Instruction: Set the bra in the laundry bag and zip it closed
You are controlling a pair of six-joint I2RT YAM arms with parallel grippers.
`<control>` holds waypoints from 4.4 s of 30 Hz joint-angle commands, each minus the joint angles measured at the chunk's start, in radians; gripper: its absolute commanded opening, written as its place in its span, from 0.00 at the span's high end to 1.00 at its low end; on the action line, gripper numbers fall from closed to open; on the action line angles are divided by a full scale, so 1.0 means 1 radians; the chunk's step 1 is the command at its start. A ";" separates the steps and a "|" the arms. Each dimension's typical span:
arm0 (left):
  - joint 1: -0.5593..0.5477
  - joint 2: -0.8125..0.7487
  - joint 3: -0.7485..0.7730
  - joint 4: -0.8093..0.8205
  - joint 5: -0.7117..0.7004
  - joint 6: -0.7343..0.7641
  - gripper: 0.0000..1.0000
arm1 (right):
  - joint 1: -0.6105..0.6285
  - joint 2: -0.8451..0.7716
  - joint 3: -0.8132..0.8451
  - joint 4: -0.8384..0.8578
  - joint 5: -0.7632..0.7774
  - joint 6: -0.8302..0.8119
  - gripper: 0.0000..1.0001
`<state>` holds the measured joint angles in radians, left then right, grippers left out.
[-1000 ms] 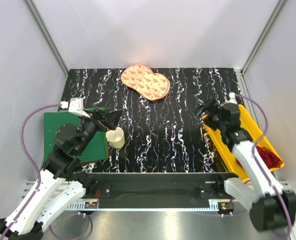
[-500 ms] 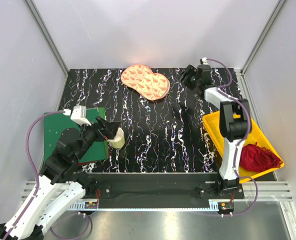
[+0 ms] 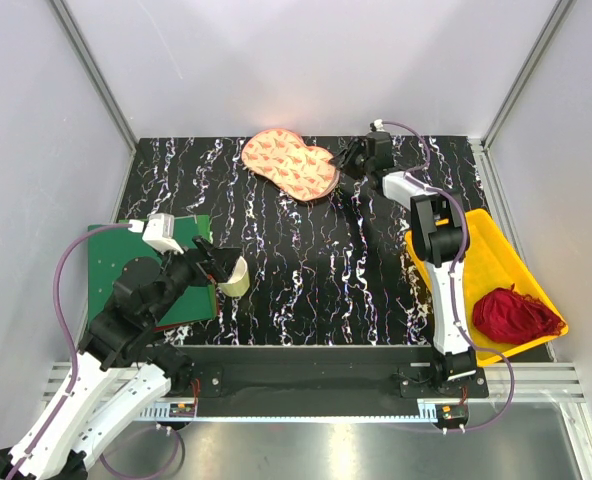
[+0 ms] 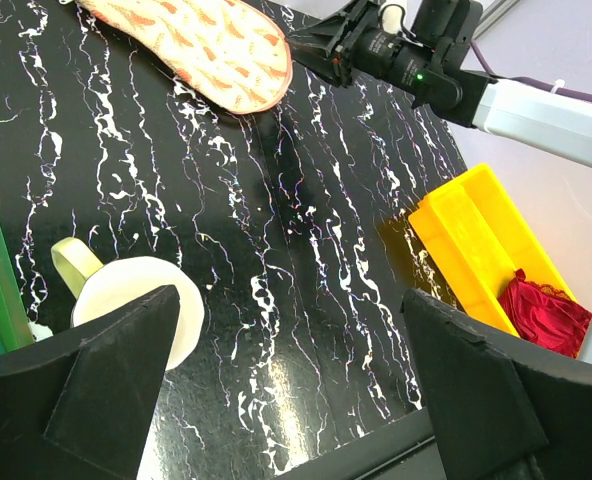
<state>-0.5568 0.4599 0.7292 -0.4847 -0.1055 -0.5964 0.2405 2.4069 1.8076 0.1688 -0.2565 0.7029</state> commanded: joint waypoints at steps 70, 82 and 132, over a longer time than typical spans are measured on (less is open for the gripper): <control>-0.063 0.683 0.182 0.170 0.222 -0.155 0.10 | 0.030 -1.341 -0.732 -1.121 0.966 0.296 0.00; -0.153 0.732 0.174 0.212 0.205 -0.201 0.13 | -0.368 -1.281 -1.030 -1.114 0.921 0.425 0.12; -0.152 0.528 0.108 0.202 0.248 -0.169 0.12 | -0.603 -1.462 -0.869 -0.883 0.461 -0.028 1.00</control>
<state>-0.7094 1.0153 0.8074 -0.3115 0.1104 -0.7925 -0.4210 1.0328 0.8227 -0.6426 0.3805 0.7460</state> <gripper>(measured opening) 0.875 0.012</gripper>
